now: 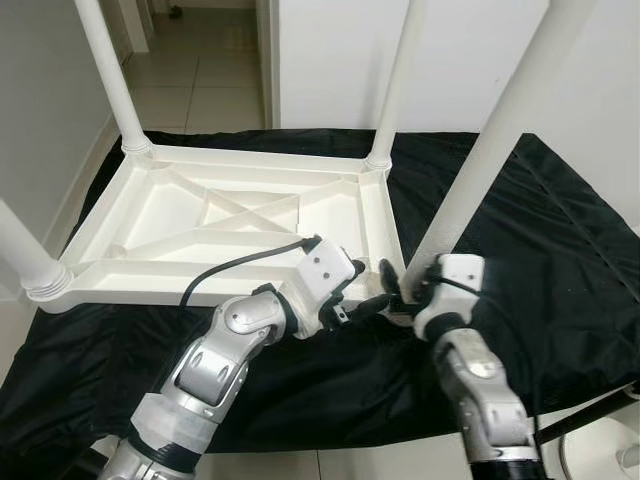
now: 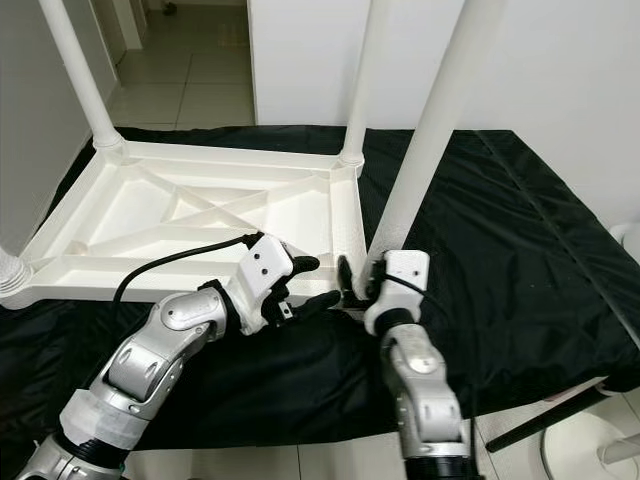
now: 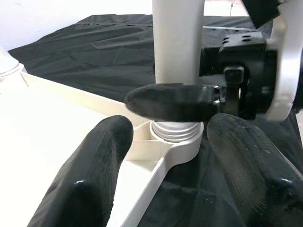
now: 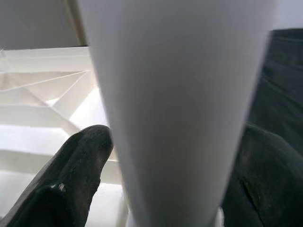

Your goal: Building children table

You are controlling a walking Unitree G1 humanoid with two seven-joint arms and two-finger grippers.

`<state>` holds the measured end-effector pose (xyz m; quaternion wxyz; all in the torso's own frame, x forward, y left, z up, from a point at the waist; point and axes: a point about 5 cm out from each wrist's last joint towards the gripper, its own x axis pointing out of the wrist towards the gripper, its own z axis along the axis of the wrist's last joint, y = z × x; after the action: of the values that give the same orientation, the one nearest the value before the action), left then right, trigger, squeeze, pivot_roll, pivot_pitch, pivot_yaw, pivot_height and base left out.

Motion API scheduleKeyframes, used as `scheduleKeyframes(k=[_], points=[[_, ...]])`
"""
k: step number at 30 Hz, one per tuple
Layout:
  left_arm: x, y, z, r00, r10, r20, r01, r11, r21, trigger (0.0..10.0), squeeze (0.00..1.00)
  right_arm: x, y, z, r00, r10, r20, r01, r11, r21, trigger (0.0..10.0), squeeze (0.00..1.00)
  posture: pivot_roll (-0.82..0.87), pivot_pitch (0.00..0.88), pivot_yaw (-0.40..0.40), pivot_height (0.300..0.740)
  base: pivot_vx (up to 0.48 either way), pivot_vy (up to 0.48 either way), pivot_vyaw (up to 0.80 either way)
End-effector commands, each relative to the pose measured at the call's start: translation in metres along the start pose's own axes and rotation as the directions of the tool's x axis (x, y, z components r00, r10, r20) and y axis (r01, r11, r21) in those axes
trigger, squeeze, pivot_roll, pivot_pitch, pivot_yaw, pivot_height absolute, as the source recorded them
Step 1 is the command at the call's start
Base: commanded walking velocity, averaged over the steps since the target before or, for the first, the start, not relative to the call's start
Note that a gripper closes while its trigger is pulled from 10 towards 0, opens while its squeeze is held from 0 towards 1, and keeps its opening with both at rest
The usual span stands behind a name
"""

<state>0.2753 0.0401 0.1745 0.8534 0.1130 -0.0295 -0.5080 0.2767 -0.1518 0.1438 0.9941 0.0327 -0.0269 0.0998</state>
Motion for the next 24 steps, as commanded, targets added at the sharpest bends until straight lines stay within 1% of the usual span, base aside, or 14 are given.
scheduleKeyframes(k=[1,2,3,4,7,9,13,15,18,20,21,22,23,24], points=[[-0.002,0.0,0.001,1.0,0.014,-0.001,-0.014,1.0,0.011,10.0,0.0,0.0,0.0,0.003,0.994,0.108,0.012,-0.107,0.992,-0.06,10.0,0.0,-0.05,0.011,-0.022,0.74,0.0,0.0,0.0],[-0.003,-0.001,0.001,1.0,0.012,-0.003,-0.012,1.0,0.013,10.0,0.0,-0.002,-0.001,0.002,0.988,0.156,0.006,-0.155,0.983,-0.1,10.0,0.0,-0.05,0.011,-0.022,0.74,0.0,0.0,0.0],[-0.003,-0.001,0.001,1.0,0.012,-0.003,-0.012,1.0,0.013,10.0,0.0,-0.002,-0.001,0.002,0.988,0.156,0.006,-0.155,0.983,-0.1,10.0,0.0,-0.05,0.011,-0.022,0.74,0.0,0.0,0.0],[-0.004,-0.002,0.0,1.0,0.009,-0.007,-0.009,1.0,0.014,10.0,0.0,-0.002,-0.005,0.0,0.978,0.207,-0.007,-0.207,0.971,-0.118,10.0,0.0,-0.04,0.011,-0.027,0.74,0.0,0.0,0.0],[-0.005,-0.002,-0.001,1.0,0.006,-0.01,-0.006,1.0,0.015,10.0,0.0,-0.002,-0.008,-0.001,0.97,0.242,-0.017,-0.242,0.962,-0.13,10.0,0.0,-0.04,0.011,-0.029,0.74,0.0,0.0,0.0],[-0.006,-0.004,-0.002,1.0,-0.005,-0.019,0.006,1.0,0.023,10.0,0.0,0.003,-0.015,-0.004,0.951,0.306,-0.045,-0.309,0.938,-0.16,10.0,0.0,-0.03,0.014,-0.034,0.74,0.0,0.0,0.0],[-0.007,-0.004,-0.002,1.0,-0.009,-0.022,0.009,1.0,0.025,10.0,0.0,0.004,-0.017,-0.004,0.943,0.329,-0.057,-0.333,0.927,-0.17,10.0,0.0,-0.03,0.014,-0.034,0.74,0.0,0.0,0.0],[-0.008,-0.004,-0.003,1.0,-0.014,-0.026,0.015,1.0,0.027,10.0,0.0,0.007,-0.02,-0.004,0.935,0.349,-0.07,-0.356,0.916,-0.185,10.0,0.0,-0.03,0.014,-0.033,0.74,0.0,0.0,0.0],[-0.014,-0.006,-0.006,0.998,-0.038,-0.042,0.04,0.999,0.034,10.0,0.0,0.02,-0.029,-0.004,0.902,0.414,-0.122,-0.431,0.876,-0.217,10.0,0.0,-0.02,0.012,-0.028,0.74,0.0,0.0,0.0],[-0.016,-0.007,-0.007,0.998,-0.047,-0.045,0.049,0.998,0.033,10.0,0.0,0.024,-0.032,-0.003,0.893,0.43,-0.131,-0.449,0.866,-0.219,10.0,0.0,-0.02,0.011,-0.026,0.74,0.0,0.0,0.0],[-0.016,-0.008,-0.007,0.997,-0.054,-0.048,0.056,0.998,0.033,10.0,0.0,0.026,-0.034,-0.003,0.889,0.436,-0.138,-0.457,0.861,-0.223,7.3,0.0,-0.02,0.01,-0.027,0.74,0.0,0.0,0.0],[-0.017,-0.009,-0.007,0.997,-0.06,-0.049,0.062,0.998,0.033,10.0,0.0,0.028,-0.035,-0.003,0.887,0.439,-0.142,-0.461,0.857,-0.231,5.0,0.0,-0.02,0.009,-0.029,0.74,0.0,0.0,0.0],[-0.017,-0.01,-0.007,0.997,-0.065,-0.05,0.067,0.997,0.034,10.0,0.0,0.031,-0.036,-0.004,0.882,0.447,-0.15,-0.471,0.851,-0.234,1.3,0.0,-0.02,0.007,-0.028,0.74,0.0,0.0,0.0],[-0.017,-0.01,-0.007,0.997,-0.065,-0.05,0.067,0.997,0.034,10.0,0.0,0.031,-0.036,-0.004,0.882,0.447,-0.15,-0.471,0.851,-0.234,1.3,0.0,-0.02,0.007,-0.028,0.74,0.0,0.0,0.0]])
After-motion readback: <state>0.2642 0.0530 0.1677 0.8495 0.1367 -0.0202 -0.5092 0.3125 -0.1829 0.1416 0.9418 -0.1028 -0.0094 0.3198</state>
